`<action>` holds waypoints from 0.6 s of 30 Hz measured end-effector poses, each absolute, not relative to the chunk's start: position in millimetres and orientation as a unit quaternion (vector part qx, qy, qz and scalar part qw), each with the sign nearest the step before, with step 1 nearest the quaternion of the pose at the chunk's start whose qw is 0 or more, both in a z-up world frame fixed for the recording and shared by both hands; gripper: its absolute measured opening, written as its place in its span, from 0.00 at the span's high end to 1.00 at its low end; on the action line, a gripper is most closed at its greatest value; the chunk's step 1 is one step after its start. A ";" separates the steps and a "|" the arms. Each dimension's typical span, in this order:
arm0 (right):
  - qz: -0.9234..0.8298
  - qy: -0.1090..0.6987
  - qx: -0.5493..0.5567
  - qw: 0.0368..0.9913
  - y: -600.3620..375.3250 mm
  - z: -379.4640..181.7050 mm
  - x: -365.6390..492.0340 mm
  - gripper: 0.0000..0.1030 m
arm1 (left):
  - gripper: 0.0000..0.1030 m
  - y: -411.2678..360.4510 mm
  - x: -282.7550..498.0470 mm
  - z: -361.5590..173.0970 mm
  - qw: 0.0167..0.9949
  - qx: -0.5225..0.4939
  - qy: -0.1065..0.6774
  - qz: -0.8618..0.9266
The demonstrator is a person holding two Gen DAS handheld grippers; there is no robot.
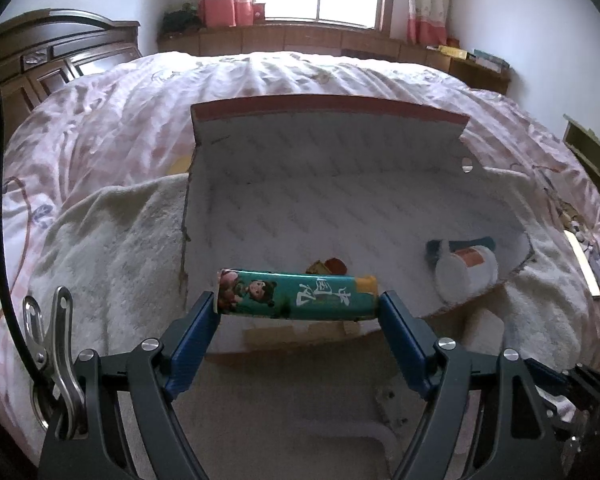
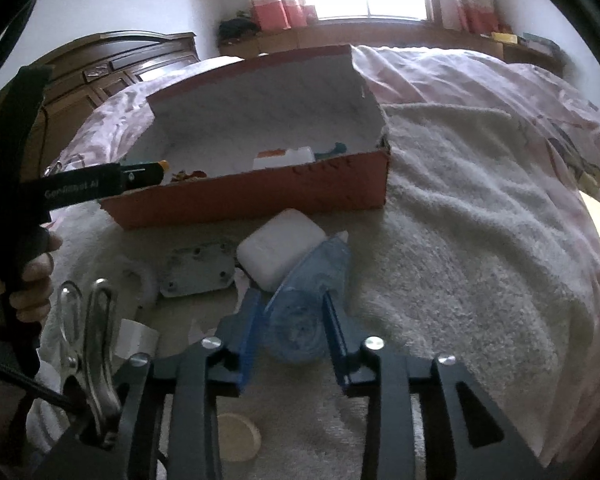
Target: Organize rigid objects
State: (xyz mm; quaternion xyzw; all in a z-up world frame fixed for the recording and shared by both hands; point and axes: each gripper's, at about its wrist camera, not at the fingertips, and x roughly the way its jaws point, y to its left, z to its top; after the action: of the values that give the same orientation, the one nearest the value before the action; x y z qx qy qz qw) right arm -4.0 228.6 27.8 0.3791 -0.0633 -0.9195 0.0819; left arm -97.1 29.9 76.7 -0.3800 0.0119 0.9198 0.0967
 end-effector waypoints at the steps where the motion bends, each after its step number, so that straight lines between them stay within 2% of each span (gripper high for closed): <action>1: -0.919 -0.066 0.381 0.079 229.7 26.9 -4.9 0.62 | 0.20 30.3 -100.6 75.5 0.095 -0.383 0.013 0.919; 5: -0.913 -0.073 0.396 0.069 233.0 20.6 -9.8 0.52 | 0.20 29.3 -109.4 71.3 0.093 -0.396 0.004 0.913; 18: -0.916 -0.072 0.388 0.073 234.9 19.8 -11.2 0.58 | 0.20 29.4 -107.4 69.9 0.103 -0.387 0.010 0.916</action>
State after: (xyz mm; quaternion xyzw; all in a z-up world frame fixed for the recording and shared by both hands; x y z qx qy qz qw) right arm -11.2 234.9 19.8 0.3880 -0.0719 -0.9159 0.0731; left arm -107.4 29.4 69.9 -0.3874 0.0103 0.9161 0.1027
